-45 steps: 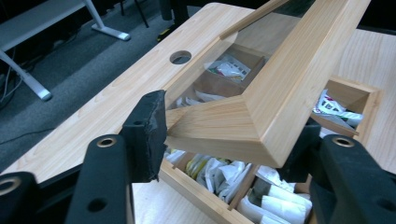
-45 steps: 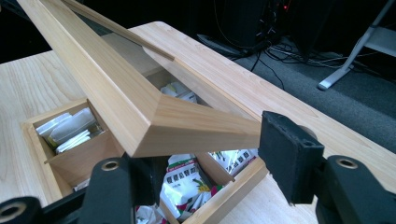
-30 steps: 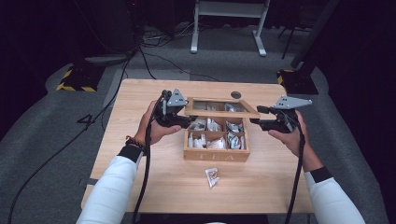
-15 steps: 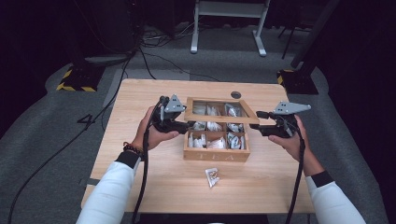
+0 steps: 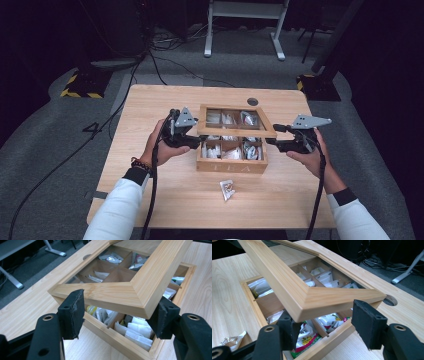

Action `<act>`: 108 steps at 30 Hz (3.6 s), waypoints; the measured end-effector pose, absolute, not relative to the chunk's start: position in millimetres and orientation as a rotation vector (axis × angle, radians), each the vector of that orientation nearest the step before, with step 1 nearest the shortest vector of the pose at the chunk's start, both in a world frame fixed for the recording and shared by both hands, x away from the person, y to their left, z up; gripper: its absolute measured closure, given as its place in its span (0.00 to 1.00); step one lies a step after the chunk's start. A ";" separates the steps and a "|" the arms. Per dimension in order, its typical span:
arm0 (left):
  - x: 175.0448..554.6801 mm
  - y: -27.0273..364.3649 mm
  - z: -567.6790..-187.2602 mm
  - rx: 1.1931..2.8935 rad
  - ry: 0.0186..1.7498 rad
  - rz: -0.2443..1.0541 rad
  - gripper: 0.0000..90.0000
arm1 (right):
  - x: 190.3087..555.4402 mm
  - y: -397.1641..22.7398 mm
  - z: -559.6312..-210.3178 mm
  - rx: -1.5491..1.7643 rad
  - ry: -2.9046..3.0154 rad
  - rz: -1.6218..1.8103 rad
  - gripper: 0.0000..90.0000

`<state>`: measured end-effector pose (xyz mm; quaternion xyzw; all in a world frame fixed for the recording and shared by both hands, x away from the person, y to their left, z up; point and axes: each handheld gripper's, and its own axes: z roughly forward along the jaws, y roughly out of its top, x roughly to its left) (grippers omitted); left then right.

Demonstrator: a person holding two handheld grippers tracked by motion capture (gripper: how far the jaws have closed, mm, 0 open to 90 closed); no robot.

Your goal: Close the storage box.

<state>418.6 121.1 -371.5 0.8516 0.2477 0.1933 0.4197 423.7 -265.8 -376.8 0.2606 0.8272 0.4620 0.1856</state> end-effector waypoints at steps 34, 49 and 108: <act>403.5 121.4 -400.6 2.218 0.607 0.429 0.38 | 404.2 -263.0 -401.1 0.720 2.417 1.233 0.39; 398.1 119.1 -418.0 2.299 0.592 0.400 0.38 | 396.3 -260.2 -418.8 0.705 2.470 1.155 0.40; 371.5 154.3 -398.0 2.225 0.684 0.512 0.21 | 378.7 -290.4 -393.2 0.677 2.398 1.103 0.38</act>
